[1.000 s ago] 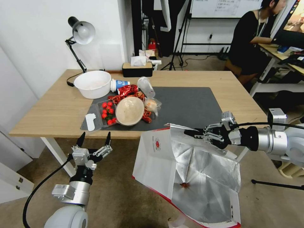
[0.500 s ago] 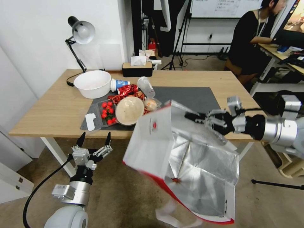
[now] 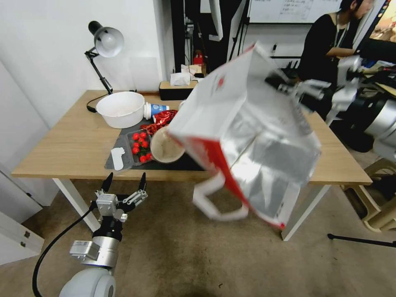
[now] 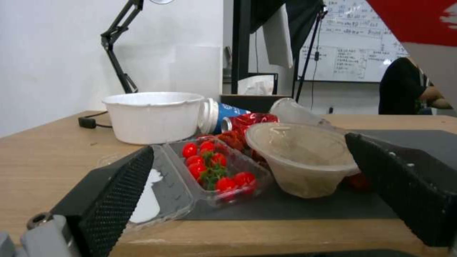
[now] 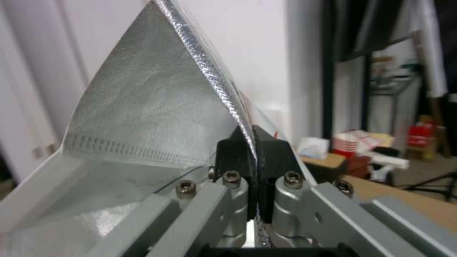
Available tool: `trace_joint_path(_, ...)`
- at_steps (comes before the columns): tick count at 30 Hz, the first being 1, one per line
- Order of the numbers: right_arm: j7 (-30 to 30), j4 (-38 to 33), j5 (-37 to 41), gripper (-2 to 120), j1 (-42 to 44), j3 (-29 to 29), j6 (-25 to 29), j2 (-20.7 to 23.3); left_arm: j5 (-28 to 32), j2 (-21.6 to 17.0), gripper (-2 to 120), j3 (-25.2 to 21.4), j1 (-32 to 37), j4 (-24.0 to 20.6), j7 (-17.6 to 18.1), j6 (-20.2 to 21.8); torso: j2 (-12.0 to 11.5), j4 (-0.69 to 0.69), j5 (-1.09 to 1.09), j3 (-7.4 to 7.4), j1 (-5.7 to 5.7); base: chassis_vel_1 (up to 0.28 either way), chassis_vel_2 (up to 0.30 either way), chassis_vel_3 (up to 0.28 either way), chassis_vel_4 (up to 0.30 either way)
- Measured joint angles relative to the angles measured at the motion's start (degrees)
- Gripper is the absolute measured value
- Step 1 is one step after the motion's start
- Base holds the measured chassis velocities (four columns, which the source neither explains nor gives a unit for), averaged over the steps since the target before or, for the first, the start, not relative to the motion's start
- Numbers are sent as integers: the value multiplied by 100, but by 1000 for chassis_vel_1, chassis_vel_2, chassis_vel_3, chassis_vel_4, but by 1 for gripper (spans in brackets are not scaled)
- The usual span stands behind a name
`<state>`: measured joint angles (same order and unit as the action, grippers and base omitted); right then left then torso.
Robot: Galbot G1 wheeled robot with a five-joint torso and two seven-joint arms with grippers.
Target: Pick up the food delivery bag from the floor and place it on the table.
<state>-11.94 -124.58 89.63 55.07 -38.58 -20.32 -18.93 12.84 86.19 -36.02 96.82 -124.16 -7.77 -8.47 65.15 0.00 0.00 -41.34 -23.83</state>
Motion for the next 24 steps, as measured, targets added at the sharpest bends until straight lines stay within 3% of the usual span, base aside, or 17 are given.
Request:
trace_joint_path(1, 0, 0, 0, 0, 0, 0, 0, 0, 0, 0, 100, 0, 0, 0, 0, 0, 0, 0, 0, 0, 0, 0, 0, 0, 0)
trace_joint_path(4, 1004, 38, 131, 0, -48, -161, 39, -234, -12, -1, 100, 0, -5, 4, -3, 0, -3, 0, 0, 2, 1, 0, 0, 0, 0)
trace_joint_path(8, 1567, -40, 101, 0, 152, -197, 154, -490, -39, 10, 100, 17, -16, 13, -5, 7, -5, 0, 0, 2, 1, 0, 0, 0, 0)
trace_joint_path(24, 2687, -198, -124, 0, 460, -70, 304, -1283, -82, 42, 100, 44, -29, 116, -29, -21, -8, 0, 0, 5, 4, 0, 0, 0, 0)
